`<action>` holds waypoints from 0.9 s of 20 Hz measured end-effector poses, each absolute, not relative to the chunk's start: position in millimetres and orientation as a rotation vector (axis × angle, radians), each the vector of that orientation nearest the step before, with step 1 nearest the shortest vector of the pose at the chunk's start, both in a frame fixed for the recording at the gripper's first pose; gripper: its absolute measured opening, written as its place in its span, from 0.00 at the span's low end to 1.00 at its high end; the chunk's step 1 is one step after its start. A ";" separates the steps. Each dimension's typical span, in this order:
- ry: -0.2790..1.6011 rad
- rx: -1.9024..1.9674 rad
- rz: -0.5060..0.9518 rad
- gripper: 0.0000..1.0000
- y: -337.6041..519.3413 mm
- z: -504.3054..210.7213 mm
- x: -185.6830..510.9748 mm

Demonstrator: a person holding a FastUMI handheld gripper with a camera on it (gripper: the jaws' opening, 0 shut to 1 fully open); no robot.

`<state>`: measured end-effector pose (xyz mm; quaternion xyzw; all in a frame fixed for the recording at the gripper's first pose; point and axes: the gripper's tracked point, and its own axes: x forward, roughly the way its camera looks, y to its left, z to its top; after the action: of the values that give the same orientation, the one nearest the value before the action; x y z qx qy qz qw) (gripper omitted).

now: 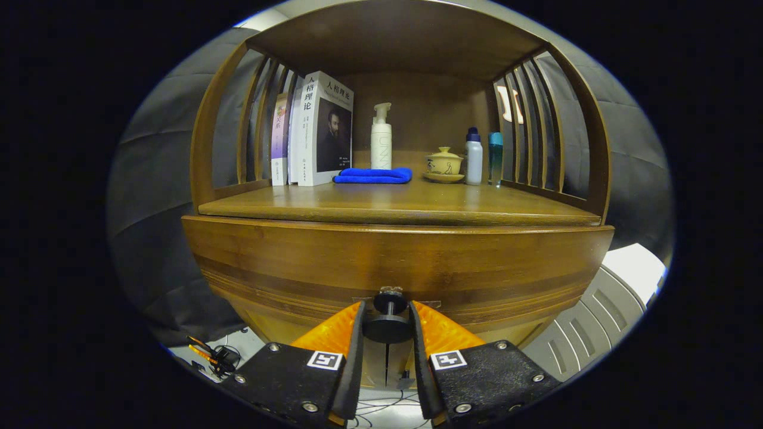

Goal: Pull open the drawer, take out the items inside it, and place them on the countertop above the cabinet.

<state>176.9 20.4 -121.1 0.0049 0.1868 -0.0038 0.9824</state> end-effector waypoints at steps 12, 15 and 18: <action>0.392 -0.009 -0.014 0.39 24.1 -114.7 126.8; 0.394 -0.009 -0.018 0.40 24.1 -113.3 111.9; 0.402 -0.011 -0.024 0.39 24.0 -112.7 97.2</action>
<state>97.2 24.0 -112.7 -0.0055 0.1999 -0.0121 0.9797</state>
